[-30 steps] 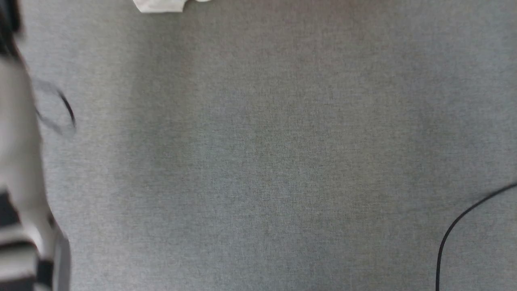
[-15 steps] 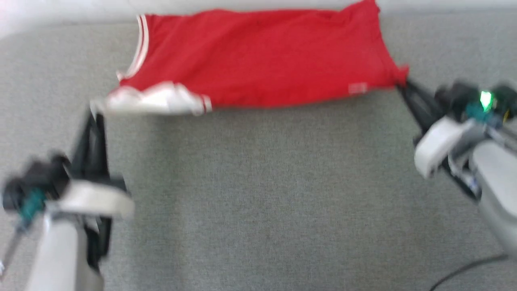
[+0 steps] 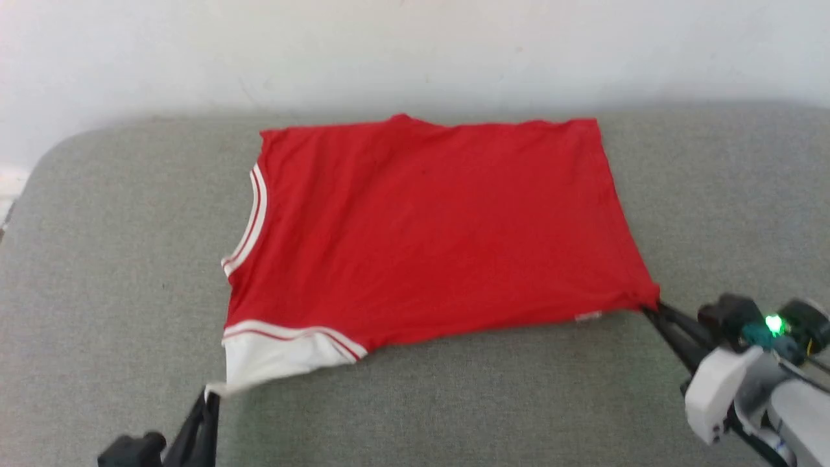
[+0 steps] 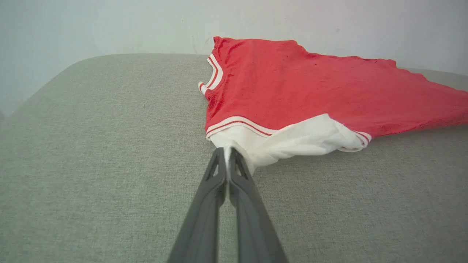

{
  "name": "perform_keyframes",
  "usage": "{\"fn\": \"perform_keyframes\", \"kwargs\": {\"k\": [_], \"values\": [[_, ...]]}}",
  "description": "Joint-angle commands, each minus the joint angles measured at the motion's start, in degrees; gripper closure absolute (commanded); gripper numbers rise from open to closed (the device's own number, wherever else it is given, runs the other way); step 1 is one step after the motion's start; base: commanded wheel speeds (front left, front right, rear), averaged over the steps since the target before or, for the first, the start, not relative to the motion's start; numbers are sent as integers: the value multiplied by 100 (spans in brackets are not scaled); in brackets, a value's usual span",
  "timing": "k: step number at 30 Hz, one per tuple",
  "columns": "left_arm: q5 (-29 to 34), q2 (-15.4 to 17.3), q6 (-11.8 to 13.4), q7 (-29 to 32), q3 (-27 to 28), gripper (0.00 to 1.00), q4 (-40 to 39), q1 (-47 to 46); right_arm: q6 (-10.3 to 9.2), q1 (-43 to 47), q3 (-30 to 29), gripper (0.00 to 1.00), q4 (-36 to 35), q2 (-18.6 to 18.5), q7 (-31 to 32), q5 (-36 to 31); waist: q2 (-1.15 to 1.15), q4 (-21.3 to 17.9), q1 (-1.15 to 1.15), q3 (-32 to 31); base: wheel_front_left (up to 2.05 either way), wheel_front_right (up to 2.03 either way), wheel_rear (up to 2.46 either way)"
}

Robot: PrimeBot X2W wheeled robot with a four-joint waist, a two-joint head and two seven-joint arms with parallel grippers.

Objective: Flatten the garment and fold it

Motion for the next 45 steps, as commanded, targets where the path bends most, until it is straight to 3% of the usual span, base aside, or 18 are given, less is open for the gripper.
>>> {"fn": "perform_keyframes", "kwargs": {"k": [1, 10, 20, 29, 35, 45], "values": [[-66, -51, -9, 15, 1, 100, -51, 163, -5, 213, -17, 100, -91, -39, 34, 56, 0, 17, 2, -253, 0, 0, 0], [-336, -299, 78, 101, -25, 100, 20, 984, -5, 1582, -579, 100, -712, -216, 329, 13, 0, 21, 2, -439, 0, 0, 0], [-490, -305, 39, 209, -118, 100, 163, 1188, -5, 2533, -1243, 100, -1386, -260, 719, -145, 0, 56, 2, -380, 0, 0, 0], [-55, 15, 179, -13, -152, 100, -51, 195, -5, 2278, -1812, 100, -1824, 22, 848, -385, 0, 68, 2, -217, 0, 0, 0], [153, 268, 120, 110, -285, 100, -235, -718, -5, 1850, -2062, 100, -1960, 158, 1028, -483, 0, -55, 2, 28, 0, 0, 0], [368, 445, 60, 103, -479, 100, 677, -2433, -5, 867, -1867, 100, -1472, 321, 1186, -445, 0, -221, 2, 740, 0, 0, 0]]}}
